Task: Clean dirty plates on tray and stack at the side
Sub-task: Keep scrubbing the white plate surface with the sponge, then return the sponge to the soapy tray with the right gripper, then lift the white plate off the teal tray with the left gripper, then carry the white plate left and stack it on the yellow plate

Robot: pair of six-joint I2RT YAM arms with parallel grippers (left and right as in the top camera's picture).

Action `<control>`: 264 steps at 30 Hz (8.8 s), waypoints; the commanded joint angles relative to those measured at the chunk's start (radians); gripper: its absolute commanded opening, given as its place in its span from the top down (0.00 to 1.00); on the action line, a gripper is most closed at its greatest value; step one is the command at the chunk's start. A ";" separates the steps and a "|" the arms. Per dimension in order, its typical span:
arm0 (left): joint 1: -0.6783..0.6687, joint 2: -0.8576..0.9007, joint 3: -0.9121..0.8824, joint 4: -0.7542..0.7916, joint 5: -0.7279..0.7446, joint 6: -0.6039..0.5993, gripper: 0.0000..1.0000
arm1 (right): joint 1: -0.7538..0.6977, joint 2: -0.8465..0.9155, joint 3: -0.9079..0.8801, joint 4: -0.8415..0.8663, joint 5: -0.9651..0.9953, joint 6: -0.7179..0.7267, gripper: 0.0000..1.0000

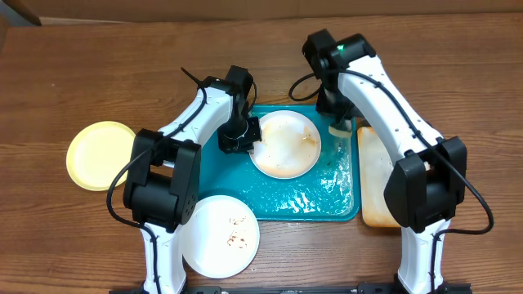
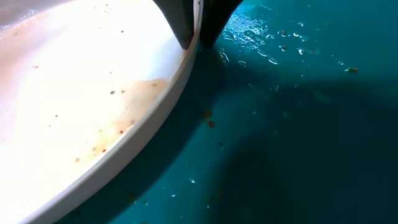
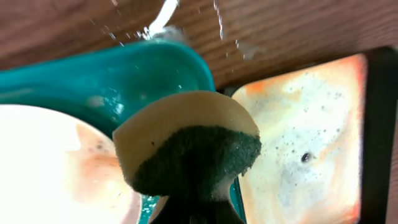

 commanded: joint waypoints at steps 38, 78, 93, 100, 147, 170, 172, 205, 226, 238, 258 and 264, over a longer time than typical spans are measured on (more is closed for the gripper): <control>0.017 0.080 -0.042 0.033 -0.070 0.035 0.96 | 0.003 0.038 -0.487 0.676 -0.795 -0.412 0.96; 0.019 0.080 -0.042 0.024 -0.106 0.012 0.96 | -0.076 0.001 -0.016 0.064 -0.039 -0.187 0.96; 0.019 0.077 -0.041 0.032 -0.103 0.040 0.96 | -0.152 -0.013 0.135 -0.114 -0.075 -0.168 0.96; 0.019 -0.005 0.020 -0.031 -0.237 0.011 0.96 | -0.202 -0.013 0.135 -0.129 -0.085 -0.168 0.96; -0.312 -0.441 0.219 -0.496 -1.524 -0.084 0.96 | -0.358 -0.013 -0.393 0.174 -0.314 -0.203 0.96; -0.450 -0.431 0.219 0.206 -1.818 0.754 0.96 | -0.358 -0.013 -0.393 0.181 -0.333 -0.203 0.96; -0.458 -0.430 0.219 0.203 -1.818 0.754 0.96 | -0.358 -0.013 -0.393 0.181 -0.334 -0.203 0.96; -0.546 -0.398 0.210 0.270 -1.809 0.778 0.96 | -0.358 -0.013 -0.393 0.188 -0.375 -0.225 0.96; -0.064 -0.418 0.211 -0.222 -0.574 -0.114 0.95 | -0.358 -0.013 -0.393 0.196 -0.378 -0.225 0.96; 0.425 -0.578 -0.106 -0.066 -0.331 -0.039 0.95 | -0.358 -0.013 -0.393 0.170 -0.377 -0.225 0.96; 1.132 -0.619 -0.576 0.341 -0.010 0.038 0.96 | -0.358 -0.013 -0.393 0.152 -0.378 -0.225 0.96; 1.132 -0.456 -0.576 0.408 -0.011 0.027 0.96 | -0.358 -0.013 -0.393 0.139 -0.377 -0.229 0.96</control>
